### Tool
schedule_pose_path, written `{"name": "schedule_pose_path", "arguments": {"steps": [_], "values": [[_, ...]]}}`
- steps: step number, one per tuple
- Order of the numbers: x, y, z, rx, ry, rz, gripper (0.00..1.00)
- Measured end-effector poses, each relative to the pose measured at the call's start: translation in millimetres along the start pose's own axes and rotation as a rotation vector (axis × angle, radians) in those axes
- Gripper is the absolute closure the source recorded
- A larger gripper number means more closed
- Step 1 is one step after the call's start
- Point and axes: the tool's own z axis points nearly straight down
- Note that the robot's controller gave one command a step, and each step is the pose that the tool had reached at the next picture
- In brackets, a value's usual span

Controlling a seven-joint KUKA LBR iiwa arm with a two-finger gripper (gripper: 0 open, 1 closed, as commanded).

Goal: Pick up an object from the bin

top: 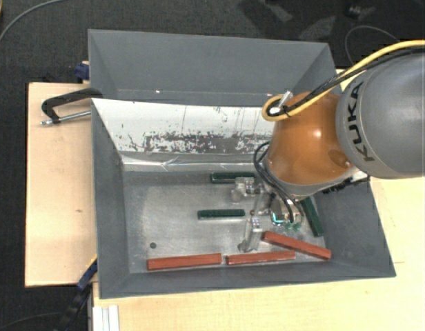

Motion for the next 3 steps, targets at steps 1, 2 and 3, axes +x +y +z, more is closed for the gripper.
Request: {"name": "schedule_pose_path", "arguments": {"steps": [1,2,3], "values": [[-26.8,18,74,-0.001,-0.002,0.032,0.00],[-28.0,17,70,-0.001,-0.008,0.034,1.00],[-103.9,3,-113,-0.002,-0.026,0.086,1.00]]}}
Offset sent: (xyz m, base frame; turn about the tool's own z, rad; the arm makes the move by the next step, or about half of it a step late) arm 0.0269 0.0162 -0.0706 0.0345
